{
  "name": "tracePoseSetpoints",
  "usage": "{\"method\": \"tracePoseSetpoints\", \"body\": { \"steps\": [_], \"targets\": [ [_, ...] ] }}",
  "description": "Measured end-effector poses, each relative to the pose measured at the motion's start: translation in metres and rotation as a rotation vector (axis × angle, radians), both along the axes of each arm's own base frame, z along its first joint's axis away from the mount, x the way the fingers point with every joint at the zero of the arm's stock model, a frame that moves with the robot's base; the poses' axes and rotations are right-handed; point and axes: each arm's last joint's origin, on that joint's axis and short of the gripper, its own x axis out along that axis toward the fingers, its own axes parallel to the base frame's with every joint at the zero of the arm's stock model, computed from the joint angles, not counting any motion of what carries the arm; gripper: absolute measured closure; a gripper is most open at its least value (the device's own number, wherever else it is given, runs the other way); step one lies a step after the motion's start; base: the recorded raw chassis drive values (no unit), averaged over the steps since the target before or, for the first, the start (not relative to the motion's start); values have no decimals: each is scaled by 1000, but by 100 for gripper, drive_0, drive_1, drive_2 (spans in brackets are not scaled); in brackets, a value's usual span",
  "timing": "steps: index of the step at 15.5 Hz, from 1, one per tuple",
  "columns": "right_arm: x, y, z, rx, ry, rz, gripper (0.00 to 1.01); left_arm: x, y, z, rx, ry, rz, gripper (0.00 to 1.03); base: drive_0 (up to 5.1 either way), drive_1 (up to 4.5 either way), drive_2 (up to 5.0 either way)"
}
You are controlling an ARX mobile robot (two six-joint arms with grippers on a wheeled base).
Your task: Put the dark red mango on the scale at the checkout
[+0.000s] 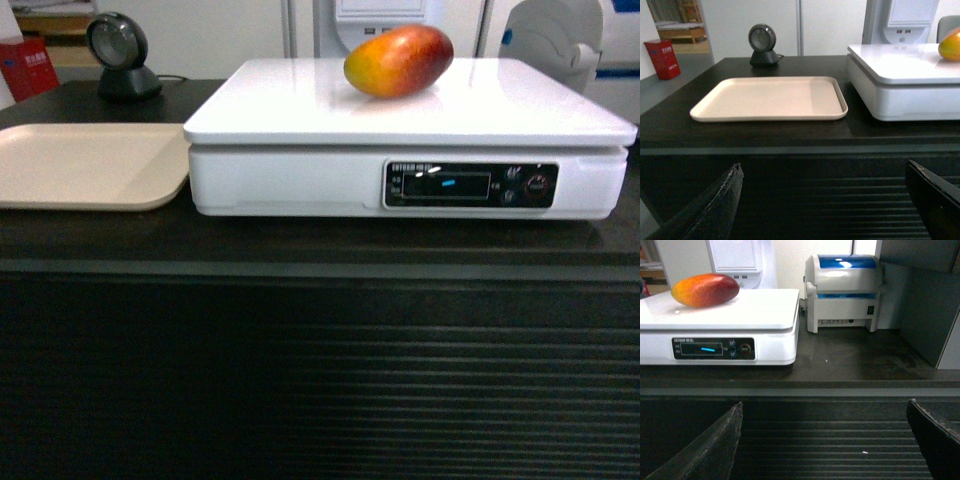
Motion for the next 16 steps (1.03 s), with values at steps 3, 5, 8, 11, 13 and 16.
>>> {"method": "tracePoseSetpoints", "body": {
  "steps": [3, 5, 8, 11, 13, 16],
  "targets": [
    [0, 0, 0, 1, 0, -1, 3, 0, 0, 0, 0, 0, 0, 5, 0, 0, 0],
    [0, 0, 0, -1, 0, 0, 3, 0, 0, 0, -1, 0, 0, 5, 0, 0, 0],
    [0, 0, 0, 0, 0, 0, 3, 0, 0, 0, -1, 1, 0, 5, 0, 0, 0],
    [0, 0, 0, -1, -1, 0, 3, 0, 0, 0, 0, 0, 0, 5, 0, 0, 0],
    [0, 0, 0, 0, 0, 0, 3, 0, 0, 0, 0, 1, -1, 5, 0, 0, 0],
    [0, 0, 0, -1, 0, 0, 3, 0, 0, 0, -1, 0, 0, 5, 0, 0, 0]
  ]
}}
